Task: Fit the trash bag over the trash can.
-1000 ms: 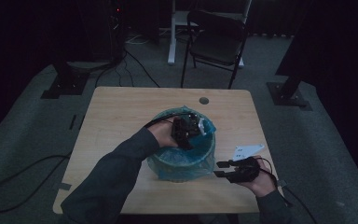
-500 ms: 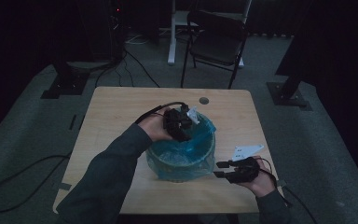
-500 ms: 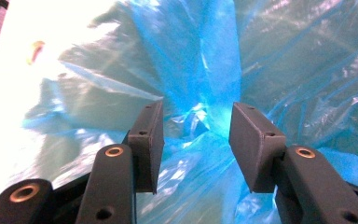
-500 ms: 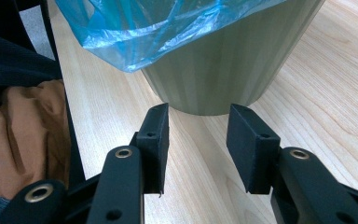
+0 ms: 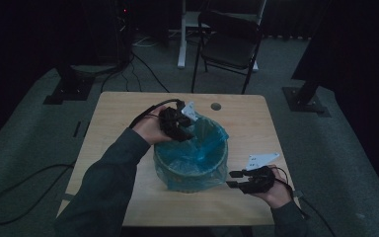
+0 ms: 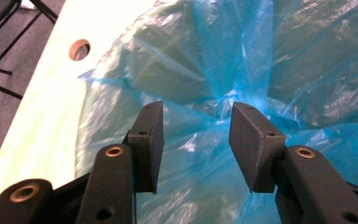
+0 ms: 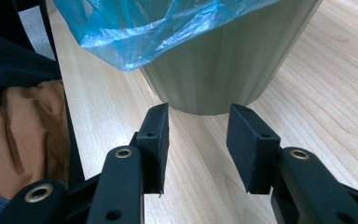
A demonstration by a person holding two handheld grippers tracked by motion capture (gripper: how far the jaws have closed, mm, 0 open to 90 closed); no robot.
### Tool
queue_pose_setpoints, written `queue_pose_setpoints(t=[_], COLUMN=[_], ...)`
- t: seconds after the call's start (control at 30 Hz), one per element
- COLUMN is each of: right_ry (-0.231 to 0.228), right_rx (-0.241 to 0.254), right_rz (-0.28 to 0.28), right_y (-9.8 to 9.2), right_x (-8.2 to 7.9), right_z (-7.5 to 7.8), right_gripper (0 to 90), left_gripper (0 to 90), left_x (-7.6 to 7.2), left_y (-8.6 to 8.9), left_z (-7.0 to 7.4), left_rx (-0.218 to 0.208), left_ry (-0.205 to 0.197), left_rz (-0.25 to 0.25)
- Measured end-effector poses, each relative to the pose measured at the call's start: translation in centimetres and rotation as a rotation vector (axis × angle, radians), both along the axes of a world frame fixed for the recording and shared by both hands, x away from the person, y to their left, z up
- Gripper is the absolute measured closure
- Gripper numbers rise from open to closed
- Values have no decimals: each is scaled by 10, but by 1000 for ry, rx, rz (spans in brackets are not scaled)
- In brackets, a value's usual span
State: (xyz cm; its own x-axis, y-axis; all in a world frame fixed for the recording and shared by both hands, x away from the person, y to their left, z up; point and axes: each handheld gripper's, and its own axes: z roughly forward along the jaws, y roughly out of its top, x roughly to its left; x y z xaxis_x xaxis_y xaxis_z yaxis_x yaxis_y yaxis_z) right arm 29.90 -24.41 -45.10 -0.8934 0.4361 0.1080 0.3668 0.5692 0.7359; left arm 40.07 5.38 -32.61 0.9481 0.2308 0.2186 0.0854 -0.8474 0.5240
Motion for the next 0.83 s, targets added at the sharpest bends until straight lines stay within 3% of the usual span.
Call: queue_pose_setpoints(t=[0.73, 0.83], right_ry=[0, 0], right_rx=[0, 0], right_rz=[1, -1], right_y=[0, 0], right_x=[0, 0], right_z=[0, 0], right_gripper=[585, 584], left_gripper=[552, 552], left_x=[8, 9], left_y=[49, 57], left_z=[5, 5], left_rx=[-68, -94], left_ry=[-21, -20], left_rz=[125, 146])
